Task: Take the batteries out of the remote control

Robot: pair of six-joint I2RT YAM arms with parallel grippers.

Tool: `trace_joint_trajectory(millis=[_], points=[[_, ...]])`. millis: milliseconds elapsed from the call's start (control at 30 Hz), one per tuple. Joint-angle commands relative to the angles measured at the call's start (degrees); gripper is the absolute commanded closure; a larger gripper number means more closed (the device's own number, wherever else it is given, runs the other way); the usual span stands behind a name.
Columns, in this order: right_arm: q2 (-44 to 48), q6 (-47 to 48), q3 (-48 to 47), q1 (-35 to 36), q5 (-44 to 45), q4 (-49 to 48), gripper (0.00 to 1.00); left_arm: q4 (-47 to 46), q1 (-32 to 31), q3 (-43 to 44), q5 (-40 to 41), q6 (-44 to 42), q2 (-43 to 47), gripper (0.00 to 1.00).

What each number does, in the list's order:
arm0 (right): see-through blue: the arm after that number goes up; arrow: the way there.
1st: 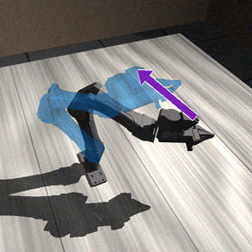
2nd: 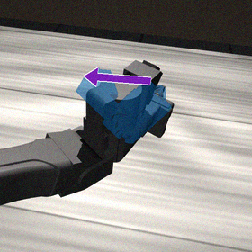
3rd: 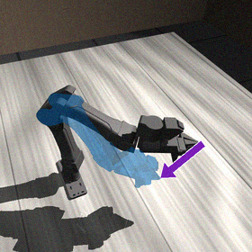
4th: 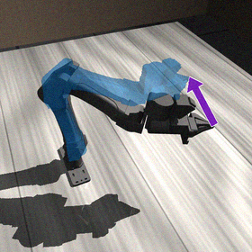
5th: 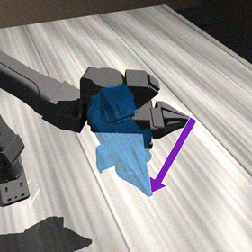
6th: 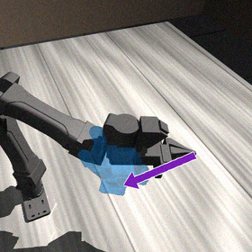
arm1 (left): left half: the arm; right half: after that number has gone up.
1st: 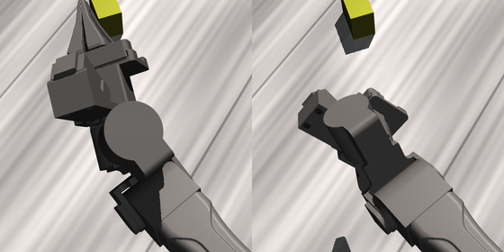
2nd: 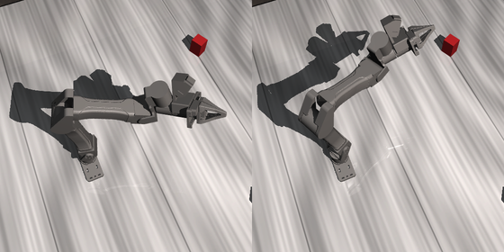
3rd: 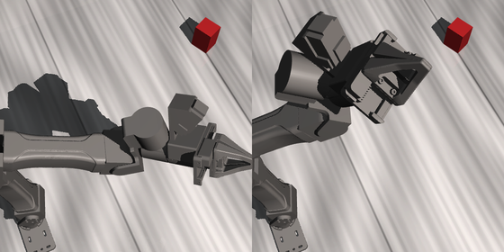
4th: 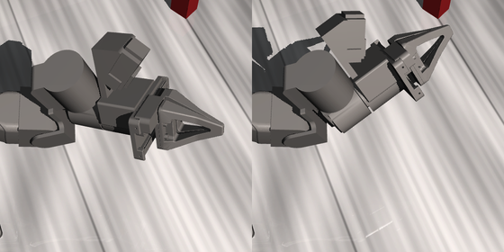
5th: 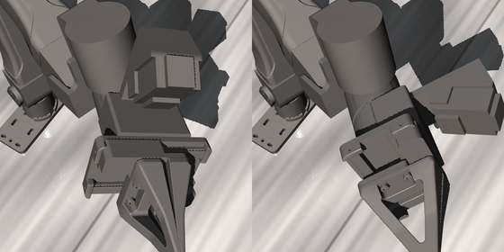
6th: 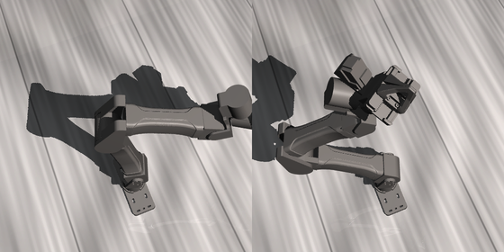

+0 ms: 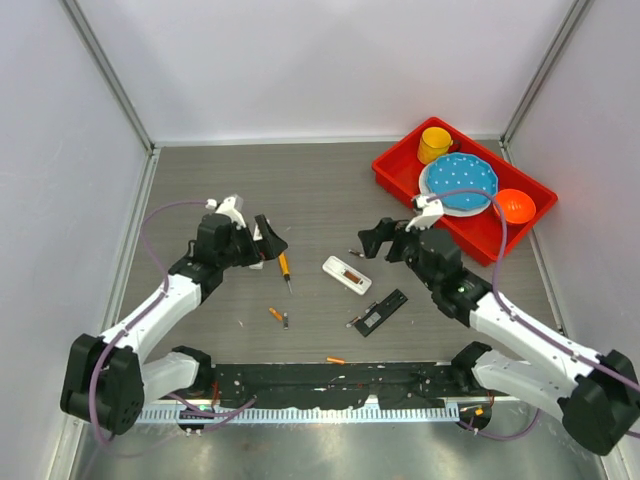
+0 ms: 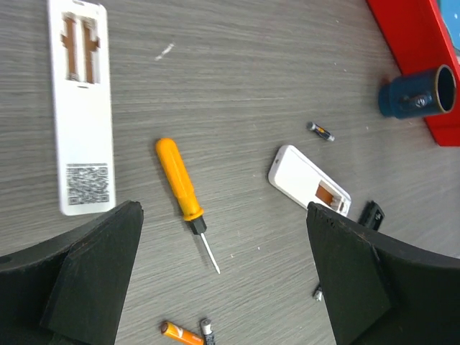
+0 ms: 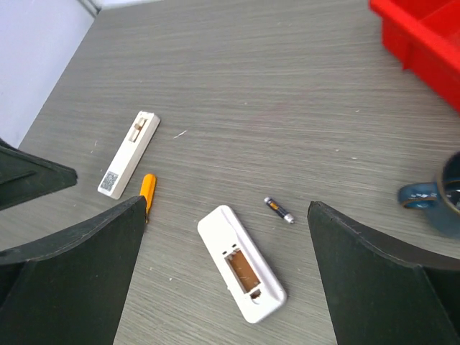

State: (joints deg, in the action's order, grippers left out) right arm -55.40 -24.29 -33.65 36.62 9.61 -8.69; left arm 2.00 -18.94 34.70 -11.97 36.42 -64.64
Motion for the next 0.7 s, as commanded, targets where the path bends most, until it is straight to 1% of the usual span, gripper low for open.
trace_joint_trajectory(millis=[0,67,133,167,267,400,467,500,533,600,667], points=[[7.1,2.4,3.1,-0.1,7.2,0.8,0.00,7.2,0.4,5.0,8.6,-5.7,3.2,0.00],[10.1,2.6,4.7,-0.2,9.5,1.0,0.00,10.3,0.4,6.1,13.3,-6.8,3.9,0.00],[11.7,2.6,5.6,-0.1,11.0,1.0,0.00,12.7,0.3,7.0,16.2,-8.0,4.6,0.00],[12.1,2.7,6.3,-0.2,11.9,1.0,0.00,13.0,0.4,7.2,19.4,-8.2,5.5,0.00],[12.9,3.7,6.9,-0.3,12.9,1.0,0.00,13.7,0.4,7.3,22.8,-9.4,7.2,0.00],[12.7,6.6,6.9,-0.2,14.0,0.1,0.00,12.7,0.4,6.5,23.0,-10.8,9.1,0.00],[12.1,7.0,7.2,-0.2,17.2,-0.7,0.00,10.9,0.4,6.1,22.7,-12.1,9.8,0.00],[11.6,7.3,7.1,-0.3,21.0,-1.6,0.00,10.2,0.3,5.6,22.8,-12.4,10.4,0.00],[11.1,7.5,7.1,-0.3,22.7,-1.9,0.00,9.0,0.3,5.5,22.9,-12.8,10.7,0.00],[10.8,8.9,6.8,-0.3,26.0,-3.3,0.00,8.0,0.4,5.2,23.0,-13.7,10.8,0.00],[10.8,12.2,7.1,-0.2,27.1,-4.8,0.00,6.8,0.3,5.2,23.3,-14.6,10.5,0.00]])
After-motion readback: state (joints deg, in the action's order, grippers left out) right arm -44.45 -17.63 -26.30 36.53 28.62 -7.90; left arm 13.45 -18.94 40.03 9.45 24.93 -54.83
